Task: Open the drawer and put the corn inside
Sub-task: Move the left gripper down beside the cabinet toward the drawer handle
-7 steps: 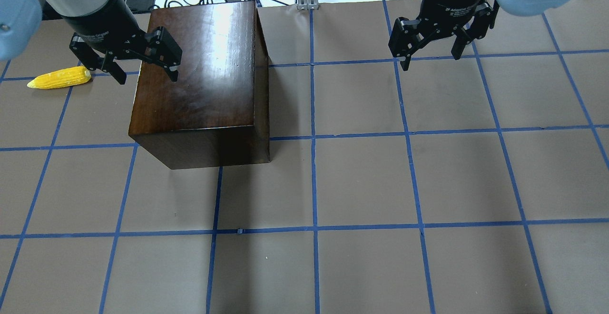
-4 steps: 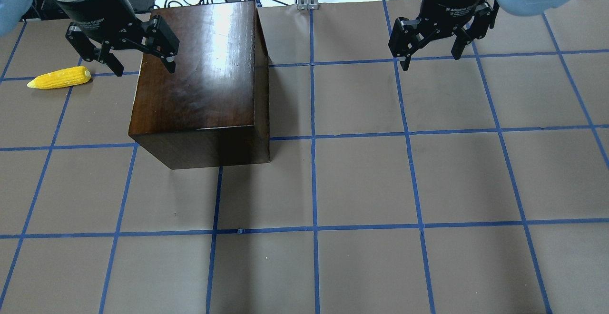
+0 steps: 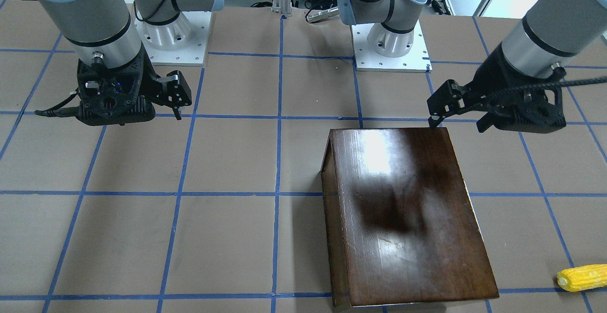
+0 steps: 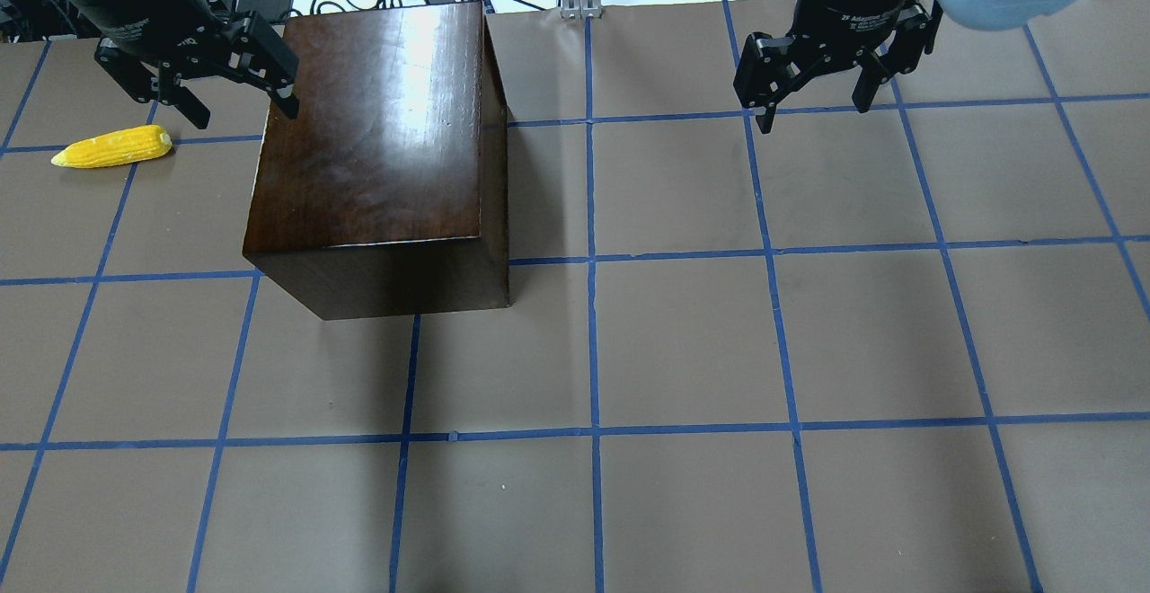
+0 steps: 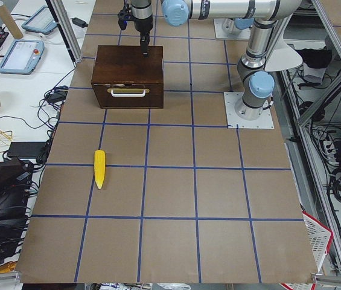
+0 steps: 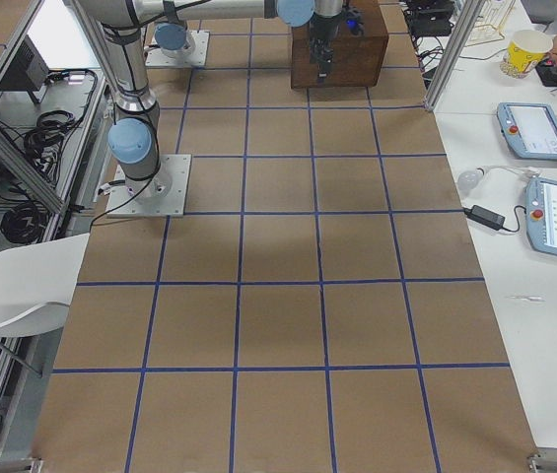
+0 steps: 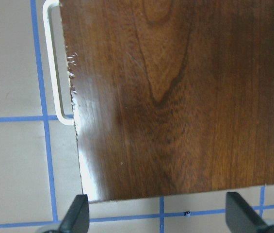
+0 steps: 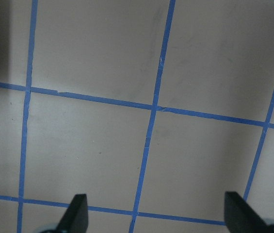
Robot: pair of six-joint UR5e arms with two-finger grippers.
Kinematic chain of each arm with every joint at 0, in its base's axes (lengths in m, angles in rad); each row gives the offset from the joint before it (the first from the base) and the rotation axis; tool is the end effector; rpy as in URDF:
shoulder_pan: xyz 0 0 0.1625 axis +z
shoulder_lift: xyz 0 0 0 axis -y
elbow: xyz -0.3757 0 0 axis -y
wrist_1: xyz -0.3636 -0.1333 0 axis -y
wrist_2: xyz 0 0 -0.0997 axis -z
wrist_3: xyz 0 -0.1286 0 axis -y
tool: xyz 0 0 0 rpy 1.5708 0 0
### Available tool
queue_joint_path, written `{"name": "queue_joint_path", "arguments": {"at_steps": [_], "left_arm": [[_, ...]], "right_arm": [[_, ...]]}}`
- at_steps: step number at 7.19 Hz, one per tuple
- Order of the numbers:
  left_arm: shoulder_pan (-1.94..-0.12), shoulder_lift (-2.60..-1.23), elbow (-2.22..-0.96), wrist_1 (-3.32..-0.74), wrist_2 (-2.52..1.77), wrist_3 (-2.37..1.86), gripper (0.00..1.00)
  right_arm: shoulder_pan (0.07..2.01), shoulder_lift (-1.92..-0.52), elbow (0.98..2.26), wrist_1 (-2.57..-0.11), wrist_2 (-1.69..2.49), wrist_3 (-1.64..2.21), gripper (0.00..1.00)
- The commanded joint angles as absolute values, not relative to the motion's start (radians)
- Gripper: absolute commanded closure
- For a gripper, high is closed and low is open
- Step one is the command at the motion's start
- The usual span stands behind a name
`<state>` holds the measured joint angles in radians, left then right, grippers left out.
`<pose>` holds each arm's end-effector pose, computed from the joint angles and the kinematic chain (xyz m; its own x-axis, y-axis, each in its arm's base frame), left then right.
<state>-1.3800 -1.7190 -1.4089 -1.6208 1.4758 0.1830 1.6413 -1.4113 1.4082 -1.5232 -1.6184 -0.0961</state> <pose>-0.0454 -0.5323 0.4075 -0.9950 -0.0104 0.0998 -0.0086 0.9998 0.0184 0.1633 -0.5069 0.4018 -0.9849 -0.1678 0.0431 -0.1656 0.9850 0.0488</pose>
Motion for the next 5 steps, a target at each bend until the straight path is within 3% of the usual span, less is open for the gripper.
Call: {"name": "queue_joint_path", "arguments": {"at_steps": [1, 5], "left_arm": [[-1.309, -1.790, -1.404, -1.544, 1.469, 0.244, 0.00], [-1.123, -1.940, -1.402, -1.502, 1.364, 0.449, 0.00]], "right_arm": [[1.641, -1.411, 1.408, -1.523, -1.618, -0.095, 0.00], [1.641, -1.411, 1.408, -1.523, -1.618, -0.095, 0.00]]}}
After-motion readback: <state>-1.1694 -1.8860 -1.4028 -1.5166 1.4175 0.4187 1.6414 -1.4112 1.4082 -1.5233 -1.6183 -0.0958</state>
